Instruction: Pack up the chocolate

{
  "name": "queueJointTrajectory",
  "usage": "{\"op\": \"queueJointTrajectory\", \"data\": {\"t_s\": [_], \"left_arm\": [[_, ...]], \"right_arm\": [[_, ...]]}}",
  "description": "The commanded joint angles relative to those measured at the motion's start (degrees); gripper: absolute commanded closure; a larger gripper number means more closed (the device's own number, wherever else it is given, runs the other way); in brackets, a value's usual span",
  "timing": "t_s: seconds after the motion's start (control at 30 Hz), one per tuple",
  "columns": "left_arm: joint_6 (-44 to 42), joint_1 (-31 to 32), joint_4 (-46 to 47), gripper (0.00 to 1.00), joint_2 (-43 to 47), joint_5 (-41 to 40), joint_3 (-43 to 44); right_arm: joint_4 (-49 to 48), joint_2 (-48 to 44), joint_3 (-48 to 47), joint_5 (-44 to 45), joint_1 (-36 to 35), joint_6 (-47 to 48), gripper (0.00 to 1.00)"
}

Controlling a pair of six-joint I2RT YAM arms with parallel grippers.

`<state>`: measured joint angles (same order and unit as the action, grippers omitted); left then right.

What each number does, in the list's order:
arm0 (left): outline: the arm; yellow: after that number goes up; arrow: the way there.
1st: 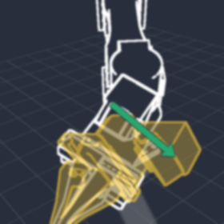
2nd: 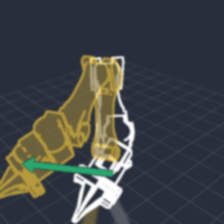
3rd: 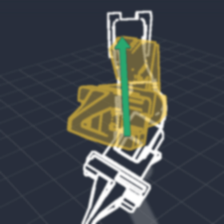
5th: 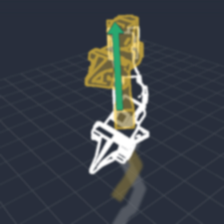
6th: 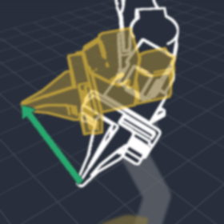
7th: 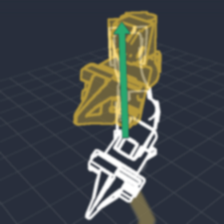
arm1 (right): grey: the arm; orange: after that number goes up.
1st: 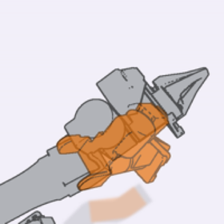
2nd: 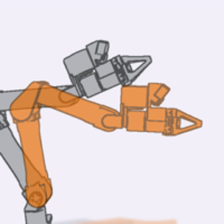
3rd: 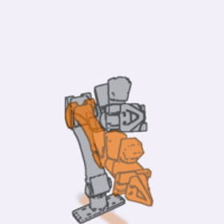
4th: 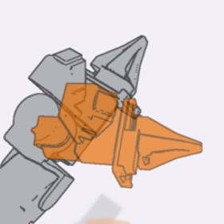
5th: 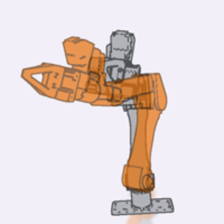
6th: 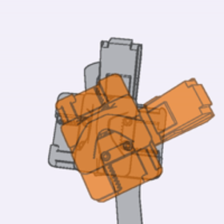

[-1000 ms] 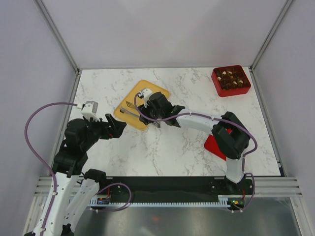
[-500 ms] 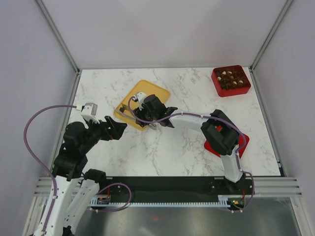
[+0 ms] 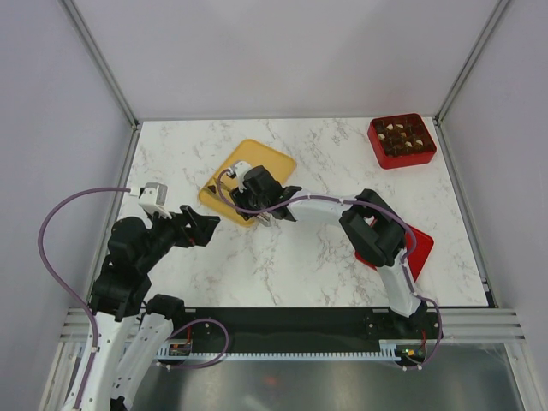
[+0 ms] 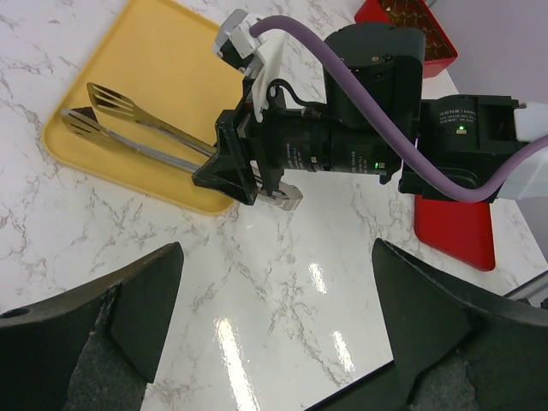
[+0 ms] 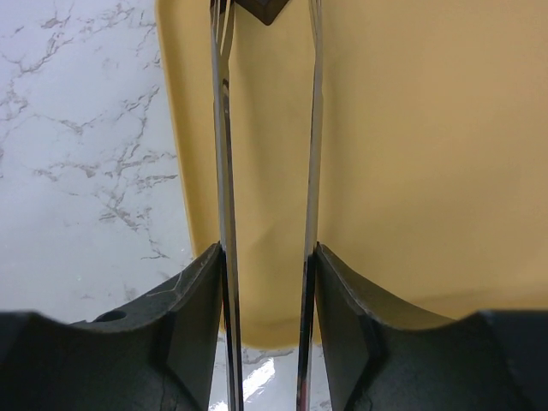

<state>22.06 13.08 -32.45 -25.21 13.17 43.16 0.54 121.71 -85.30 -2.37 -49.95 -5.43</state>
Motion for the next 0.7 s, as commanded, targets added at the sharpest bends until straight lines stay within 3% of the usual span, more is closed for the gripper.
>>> {"op": "queueJointTrajectory", "data": {"t_s": [0.0,0.3,0.67], "left_arm": [[-1.4,-0.3,2.0,0.0,0.9,-0.2,-0.1],[-1.3,-0.3,1.9,0.0,0.2,-0.2,-0.1],[-1.4,-0.3,0.7,0.0,-3.2,-1.6,0.1]], "right_arm": [[-0.6,0.3,-2.9,1.9,-0.6,1.2,0.48],[-0.6,-0.2,-1.9,4.6,0.2,-0.1,0.57],[-1.2,-10.6,6.8,2.5,9.3,-3.1,0.6]]}}
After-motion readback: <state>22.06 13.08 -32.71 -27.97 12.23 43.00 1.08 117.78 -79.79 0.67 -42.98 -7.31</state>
